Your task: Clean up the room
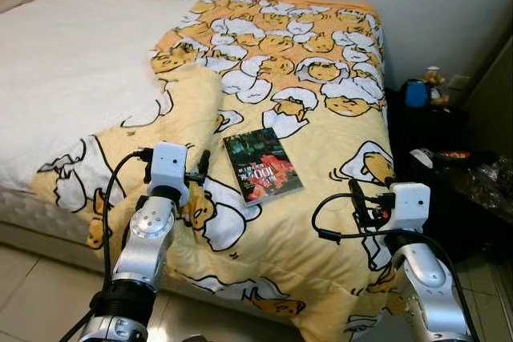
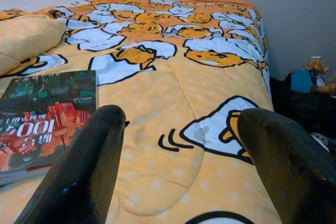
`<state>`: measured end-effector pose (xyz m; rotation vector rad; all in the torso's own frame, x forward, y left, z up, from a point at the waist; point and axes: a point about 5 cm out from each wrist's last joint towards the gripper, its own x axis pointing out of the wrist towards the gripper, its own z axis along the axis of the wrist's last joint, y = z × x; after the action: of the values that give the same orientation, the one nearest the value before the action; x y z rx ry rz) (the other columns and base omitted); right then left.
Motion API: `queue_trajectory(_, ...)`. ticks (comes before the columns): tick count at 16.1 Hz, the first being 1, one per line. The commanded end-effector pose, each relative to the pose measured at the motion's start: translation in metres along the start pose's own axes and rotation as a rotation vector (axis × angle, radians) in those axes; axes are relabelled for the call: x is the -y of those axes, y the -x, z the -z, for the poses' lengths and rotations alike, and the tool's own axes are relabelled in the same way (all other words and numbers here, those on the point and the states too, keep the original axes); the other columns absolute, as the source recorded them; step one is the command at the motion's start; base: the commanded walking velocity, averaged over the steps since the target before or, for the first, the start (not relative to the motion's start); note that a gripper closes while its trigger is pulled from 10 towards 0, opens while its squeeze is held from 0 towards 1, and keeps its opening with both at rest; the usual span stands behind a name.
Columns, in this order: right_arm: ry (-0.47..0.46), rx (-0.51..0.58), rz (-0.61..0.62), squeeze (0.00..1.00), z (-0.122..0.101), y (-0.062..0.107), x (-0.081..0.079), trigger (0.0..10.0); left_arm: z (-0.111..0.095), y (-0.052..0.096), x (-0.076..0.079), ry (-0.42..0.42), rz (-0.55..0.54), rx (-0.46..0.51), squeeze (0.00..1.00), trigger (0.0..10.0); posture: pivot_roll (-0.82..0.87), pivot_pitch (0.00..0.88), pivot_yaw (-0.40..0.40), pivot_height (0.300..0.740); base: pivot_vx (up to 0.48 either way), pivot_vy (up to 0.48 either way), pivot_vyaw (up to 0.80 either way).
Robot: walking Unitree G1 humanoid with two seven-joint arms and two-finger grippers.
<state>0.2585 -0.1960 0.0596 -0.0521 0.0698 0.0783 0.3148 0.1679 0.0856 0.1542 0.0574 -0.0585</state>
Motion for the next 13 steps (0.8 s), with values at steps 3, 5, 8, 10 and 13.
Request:
queue_trajectory(3,-0.001,-0.004,0.005,0.0,-0.001,-0.002,-0.003,10.0,-0.009,-0.005,0.003,-0.005,0.019,0.013,0.0,10.0,-0.09,0.0,0.0,0.74,0.114,0.0,0.0)
queue_trajectory(5,0.002,0.004,0.002,0.0,-0.004,-0.004,-0.004,10.0,-0.011,-0.004,0.003,0.014,0.029,0.026,0.0,10.0,-0.08,0.0,0.002,0.74,0.48,0.0,0.0)
queue_trajectory(8,0.011,0.01,0.0,0.0,-0.005,-0.004,0.0,10.0,-0.012,0.0,0.012,-0.013,0.075,0.036,0.0,10.0,-0.08,0.0,0.005,0.74,0.48,0.0,0.0)
queue_trajectory(10,0.008,0.015,-0.001,0.0,-0.007,-0.007,-0.003,10.0,-0.014,-0.002,0.014,-0.015,0.092,0.041,0.0,10.0,-0.09,0.0,0.006,0.74,0.48,0.0,0.0)
queue_trajectory(13,-0.003,0.024,-0.001,0.0,-0.01,-0.013,-0.005,10.0,-0.019,-0.008,0.015,-0.005,0.096,0.037,0.0,10.0,-0.09,0.0,0.013,0.74,0.48,0.0,0.0)
